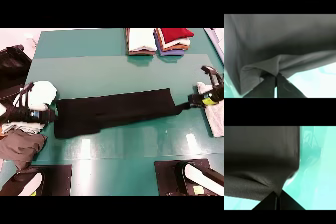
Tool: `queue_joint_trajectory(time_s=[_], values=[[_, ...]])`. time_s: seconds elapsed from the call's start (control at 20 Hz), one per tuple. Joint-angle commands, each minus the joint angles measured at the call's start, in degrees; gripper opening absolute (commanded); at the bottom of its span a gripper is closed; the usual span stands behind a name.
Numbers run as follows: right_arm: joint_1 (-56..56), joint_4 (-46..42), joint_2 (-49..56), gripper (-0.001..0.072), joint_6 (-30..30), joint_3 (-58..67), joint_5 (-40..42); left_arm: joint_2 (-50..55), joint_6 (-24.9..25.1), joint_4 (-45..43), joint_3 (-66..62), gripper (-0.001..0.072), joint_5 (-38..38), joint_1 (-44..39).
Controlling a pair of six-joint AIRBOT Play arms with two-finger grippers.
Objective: Fold the shirts.
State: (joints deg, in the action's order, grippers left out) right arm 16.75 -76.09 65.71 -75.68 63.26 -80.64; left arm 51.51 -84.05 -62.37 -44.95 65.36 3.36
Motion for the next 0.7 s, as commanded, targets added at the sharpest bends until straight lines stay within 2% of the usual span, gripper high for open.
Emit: queue_joint_trajectory(time_s=[0.0,0.2,0.35,0.4,0.45,0.5,0.6,0.65], values=[[-3.2,0.0,10.3,0.0014,-1.9,9.6,1.0,13.7,2.6,-0.4,-9.4,0.0022,-7.8,0.1],[-6.0,0.1,20.0,0.0015,-2.4,17.7,0.9,23.6,5.2,1.5,-15.3,0.0022,-10.4,0.1],[-6.4,2.6,25.1,0.0032,-2.1,21.4,1.0,25.1,5.1,2.8,-16.5,0.0026,-12.2,0.1],[-5.7,5.3,26.4,0.0131,-1.5,22.4,1.1,25.1,5.0,3.0,-17.1,0.0174,-12.2,0.1],[-4.7,8.5,27.3,0.0225,-0.5,23.3,1.1,25.1,4.8,3.3,-17.9,0.0403,-11.9,0.1],[-3.6,11.8,27.9,0.0305,0.4,23.9,0.8,25.1,4.5,3.5,-18.9,0.0427,-10.7,0.1],[-0.9,14.0,28.1,0.0461,1.9,24.1,-0.3,25.1,4.5,3.6,-21.0,0.0426,-7.5,0.1],[0.7,14.0,28.1,0.0466,2.9,24.0,-1.2,25.1,4.5,4.1,-21.6,0.0426,-6.1,0.1]])
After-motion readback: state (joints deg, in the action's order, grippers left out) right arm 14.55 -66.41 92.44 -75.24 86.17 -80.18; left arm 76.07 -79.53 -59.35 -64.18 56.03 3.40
